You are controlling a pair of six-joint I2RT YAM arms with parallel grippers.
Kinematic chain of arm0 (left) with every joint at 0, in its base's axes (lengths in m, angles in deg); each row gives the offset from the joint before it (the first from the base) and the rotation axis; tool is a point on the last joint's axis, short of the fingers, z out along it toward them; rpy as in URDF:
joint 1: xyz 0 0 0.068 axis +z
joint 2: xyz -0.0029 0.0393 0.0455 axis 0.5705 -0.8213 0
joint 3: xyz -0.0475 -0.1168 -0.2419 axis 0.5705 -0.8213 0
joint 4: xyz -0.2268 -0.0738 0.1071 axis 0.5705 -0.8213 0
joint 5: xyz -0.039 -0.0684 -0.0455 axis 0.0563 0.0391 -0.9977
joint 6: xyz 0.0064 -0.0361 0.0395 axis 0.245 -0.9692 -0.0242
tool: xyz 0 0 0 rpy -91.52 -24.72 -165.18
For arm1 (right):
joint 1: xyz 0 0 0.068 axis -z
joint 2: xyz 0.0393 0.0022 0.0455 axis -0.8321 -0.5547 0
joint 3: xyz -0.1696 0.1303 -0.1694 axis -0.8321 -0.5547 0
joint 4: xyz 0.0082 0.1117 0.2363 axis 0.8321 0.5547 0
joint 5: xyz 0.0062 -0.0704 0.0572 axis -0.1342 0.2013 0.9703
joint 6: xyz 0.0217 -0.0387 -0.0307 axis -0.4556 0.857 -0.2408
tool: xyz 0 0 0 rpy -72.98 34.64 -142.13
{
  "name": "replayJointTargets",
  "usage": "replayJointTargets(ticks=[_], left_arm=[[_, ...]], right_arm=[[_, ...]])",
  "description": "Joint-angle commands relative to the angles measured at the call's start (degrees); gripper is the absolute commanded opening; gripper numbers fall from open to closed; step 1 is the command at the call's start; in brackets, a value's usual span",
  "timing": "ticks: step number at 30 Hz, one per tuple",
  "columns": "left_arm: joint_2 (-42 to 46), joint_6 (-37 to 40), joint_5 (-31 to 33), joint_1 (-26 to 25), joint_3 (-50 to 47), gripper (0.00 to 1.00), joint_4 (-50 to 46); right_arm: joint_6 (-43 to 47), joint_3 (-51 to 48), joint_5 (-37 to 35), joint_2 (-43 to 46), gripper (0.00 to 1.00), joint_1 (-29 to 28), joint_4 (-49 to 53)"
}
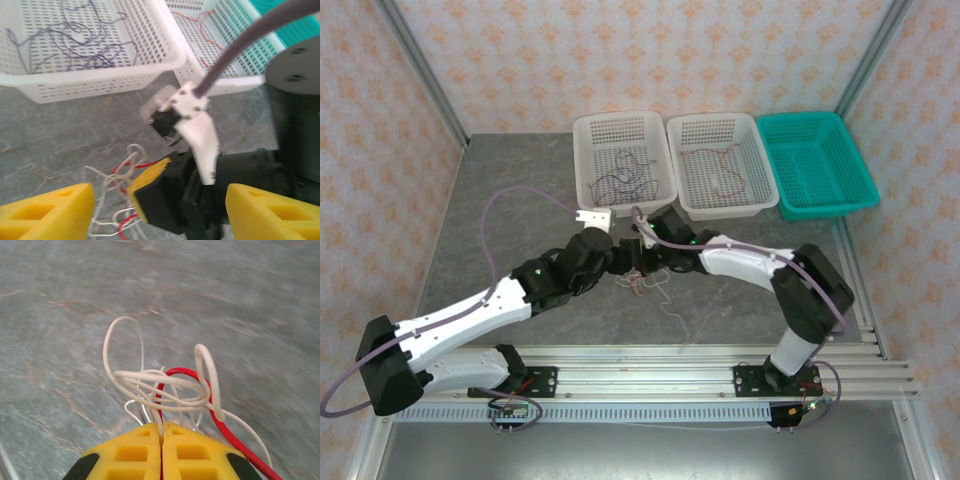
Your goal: Untangle the cables
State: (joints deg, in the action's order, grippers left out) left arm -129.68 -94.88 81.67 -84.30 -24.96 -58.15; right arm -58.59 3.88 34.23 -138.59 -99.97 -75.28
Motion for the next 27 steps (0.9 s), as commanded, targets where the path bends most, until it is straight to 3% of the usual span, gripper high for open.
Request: replayJointTargets(ticks=[1,3,7,13,18,27], left_arm=[[4.9,-3.1,6.9,0.5,-1.7,0.7,-3.1],[6.8,-3.3,8.2,0.9,-1.8,0.7,-5.3],[9.7,-2.5,8.8,3.3,-2.2,0.7,-9.1],[6.0,0.0,-6.3,12.6,-0.1,0.66,-11.8],[-6.7,6.3,-15.9,12.2,7.8,0.61,-14.0],[-28.3,27.9,-19.6,8.5,21.8,0.61,-21.8]], right_arm=[[2.1,6.3,5.0,-5.9,0.23,-0.3,0.7],[-0.7,7.4,3.2,-5.6,0.41,-0.3,-0.2],[-6.4,1.8,-7.6,2.3,0.6,0.8,-5.8],[-16.3,-11.6,-12.7,19.1,0.6,6.6,-9.1],[-18.5,-23.7,-23.1,33.1,0.67,7.0,-8.5],[-21.0,-30.9,-24.6,43.6,0.67,7.0,-5.9]])
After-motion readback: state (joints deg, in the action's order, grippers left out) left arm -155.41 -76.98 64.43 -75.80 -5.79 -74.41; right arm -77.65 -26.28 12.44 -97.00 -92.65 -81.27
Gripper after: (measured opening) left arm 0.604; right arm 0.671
